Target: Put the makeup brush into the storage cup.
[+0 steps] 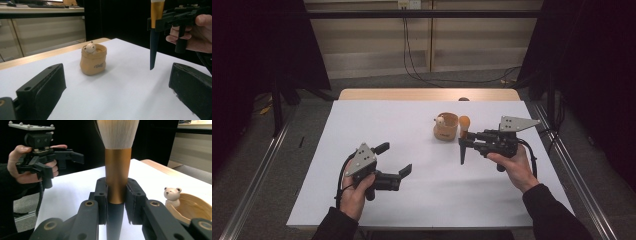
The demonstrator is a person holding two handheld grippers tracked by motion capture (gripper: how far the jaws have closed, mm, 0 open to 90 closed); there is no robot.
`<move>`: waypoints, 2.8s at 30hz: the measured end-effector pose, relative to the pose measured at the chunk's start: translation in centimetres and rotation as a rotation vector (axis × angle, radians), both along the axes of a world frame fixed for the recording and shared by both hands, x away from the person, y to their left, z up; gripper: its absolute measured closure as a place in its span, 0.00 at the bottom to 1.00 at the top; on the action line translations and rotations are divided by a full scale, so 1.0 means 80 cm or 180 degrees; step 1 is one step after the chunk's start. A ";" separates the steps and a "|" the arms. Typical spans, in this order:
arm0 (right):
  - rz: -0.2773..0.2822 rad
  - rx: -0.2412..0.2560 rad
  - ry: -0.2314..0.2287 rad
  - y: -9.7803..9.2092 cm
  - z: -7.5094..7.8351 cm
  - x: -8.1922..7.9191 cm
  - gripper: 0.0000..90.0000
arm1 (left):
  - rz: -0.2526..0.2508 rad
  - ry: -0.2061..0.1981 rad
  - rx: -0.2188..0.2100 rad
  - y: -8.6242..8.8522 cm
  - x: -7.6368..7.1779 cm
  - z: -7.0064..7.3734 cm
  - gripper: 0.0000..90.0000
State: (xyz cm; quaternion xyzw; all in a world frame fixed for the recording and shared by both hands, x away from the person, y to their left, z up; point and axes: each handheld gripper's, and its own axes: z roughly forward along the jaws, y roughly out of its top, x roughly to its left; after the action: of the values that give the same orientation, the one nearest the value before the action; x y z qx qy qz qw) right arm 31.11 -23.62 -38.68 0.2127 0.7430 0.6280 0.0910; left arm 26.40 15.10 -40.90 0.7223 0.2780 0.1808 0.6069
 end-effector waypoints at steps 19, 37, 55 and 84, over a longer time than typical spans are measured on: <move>-0.0209 0.0063 -0.0035 -0.008 0.004 0.019 0.82 | 0.0172 0.0098 -0.0087 0.038 -0.036 -0.030 0.02; -0.0383 0.0093 -0.0183 0.010 0.022 0.054 0.82 | 0.0283 0.0169 -0.0079 0.063 -0.053 -0.042 0.01; -0.0533 0.0036 -0.0212 0.031 0.025 0.099 0.82 | 0.0355 0.0228 -0.0130 0.069 -0.050 -0.044 0.01; -0.0951 -0.0018 -0.0186 0.041 0.024 0.154 0.82 | 0.0359 0.0233 -0.0160 0.073 -0.054 -0.043 0.01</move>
State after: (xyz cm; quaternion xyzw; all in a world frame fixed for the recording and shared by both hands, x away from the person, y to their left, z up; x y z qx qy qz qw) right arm 43.40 -20.38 -36.77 0.3023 0.7019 0.6114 0.2056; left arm 22.09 20.92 -44.34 0.6961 0.3447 0.1811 0.6031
